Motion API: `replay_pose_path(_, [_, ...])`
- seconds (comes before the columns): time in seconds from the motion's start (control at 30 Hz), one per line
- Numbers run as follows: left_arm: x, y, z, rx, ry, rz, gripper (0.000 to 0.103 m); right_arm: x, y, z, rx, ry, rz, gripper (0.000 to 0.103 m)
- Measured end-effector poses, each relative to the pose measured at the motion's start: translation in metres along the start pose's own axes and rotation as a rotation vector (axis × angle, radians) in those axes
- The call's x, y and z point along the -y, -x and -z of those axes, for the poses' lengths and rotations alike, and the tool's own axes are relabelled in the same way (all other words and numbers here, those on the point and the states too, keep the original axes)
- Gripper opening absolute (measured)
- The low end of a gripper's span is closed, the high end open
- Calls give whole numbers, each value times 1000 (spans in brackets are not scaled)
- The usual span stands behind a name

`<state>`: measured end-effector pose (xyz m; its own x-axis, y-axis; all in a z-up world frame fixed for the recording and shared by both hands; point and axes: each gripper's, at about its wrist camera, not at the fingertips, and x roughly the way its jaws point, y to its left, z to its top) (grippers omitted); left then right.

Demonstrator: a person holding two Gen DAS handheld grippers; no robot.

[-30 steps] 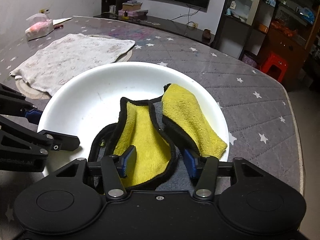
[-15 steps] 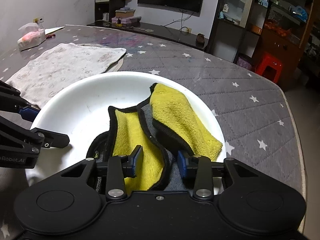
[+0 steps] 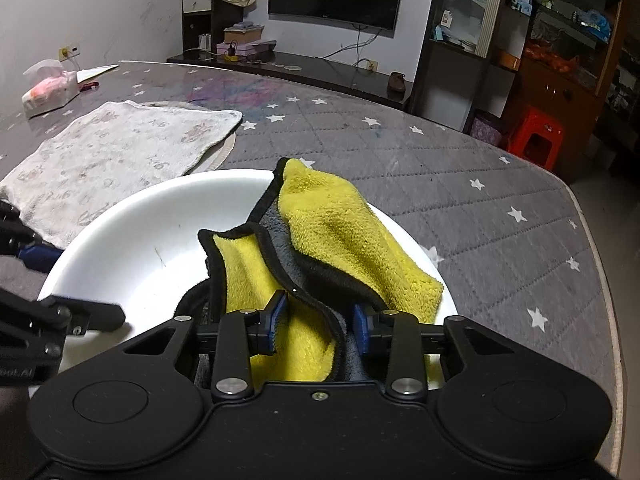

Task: Clean bowl
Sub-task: 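Wipe the cloth along the bowl wall toward the rim with the right tool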

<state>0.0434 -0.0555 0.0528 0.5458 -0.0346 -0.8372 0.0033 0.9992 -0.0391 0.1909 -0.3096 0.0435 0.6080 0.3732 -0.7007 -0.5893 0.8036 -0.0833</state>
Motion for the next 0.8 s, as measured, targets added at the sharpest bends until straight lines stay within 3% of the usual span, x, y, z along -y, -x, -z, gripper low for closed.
replay_pose_path(0.33, [11, 12, 17, -7, 118, 20, 47, -2, 5, 3, 0, 2, 7, 36])
replay_pose_path(0.8, [8, 8, 17, -8, 99, 67, 37, -6, 21, 15, -20, 26, 2, 37])
